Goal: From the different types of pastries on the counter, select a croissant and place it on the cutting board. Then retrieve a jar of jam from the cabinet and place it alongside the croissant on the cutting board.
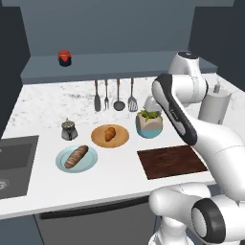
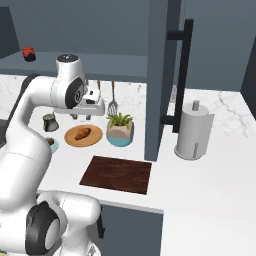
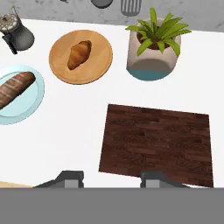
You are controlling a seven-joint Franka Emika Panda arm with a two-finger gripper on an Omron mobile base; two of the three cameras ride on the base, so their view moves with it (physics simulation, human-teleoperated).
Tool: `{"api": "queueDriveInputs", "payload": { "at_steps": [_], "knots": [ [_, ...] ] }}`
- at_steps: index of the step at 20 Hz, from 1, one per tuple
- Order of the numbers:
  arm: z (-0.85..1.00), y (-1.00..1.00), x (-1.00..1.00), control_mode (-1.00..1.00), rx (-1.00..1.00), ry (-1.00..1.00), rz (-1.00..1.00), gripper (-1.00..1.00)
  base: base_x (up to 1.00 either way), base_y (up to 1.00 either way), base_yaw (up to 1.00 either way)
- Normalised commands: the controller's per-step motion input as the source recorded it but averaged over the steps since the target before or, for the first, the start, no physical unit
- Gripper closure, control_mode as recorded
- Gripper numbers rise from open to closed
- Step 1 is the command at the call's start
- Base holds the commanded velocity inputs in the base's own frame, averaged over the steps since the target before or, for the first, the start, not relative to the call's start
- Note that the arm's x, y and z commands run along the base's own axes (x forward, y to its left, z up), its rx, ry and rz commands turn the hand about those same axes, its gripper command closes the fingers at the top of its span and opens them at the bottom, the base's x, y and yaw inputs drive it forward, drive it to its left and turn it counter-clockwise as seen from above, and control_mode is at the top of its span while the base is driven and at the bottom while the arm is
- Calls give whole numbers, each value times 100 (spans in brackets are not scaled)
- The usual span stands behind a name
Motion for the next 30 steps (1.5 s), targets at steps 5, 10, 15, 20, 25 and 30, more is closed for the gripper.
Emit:
{"api": "queueDriveInputs", "payload": {
  "at_steps": [5,10,15,20,25,30],
  "knots": [
    [-40,10,-2,-100,-5,-5,1,-100,0,0,0],
    [-77,31,0,-100,-7,-9,5,-100,0,0,0],
    [-78,44,4,-100,0,-12,11,-100,0,0,0],
    [-51,44,50,-100,0,5,5,-100,0,0,0],
    [4,45,80,-100,0,5,0,-100,0,0,0],
    [21,49,78,-100,0,1,0,-100,0,0,0]
  ]
}}
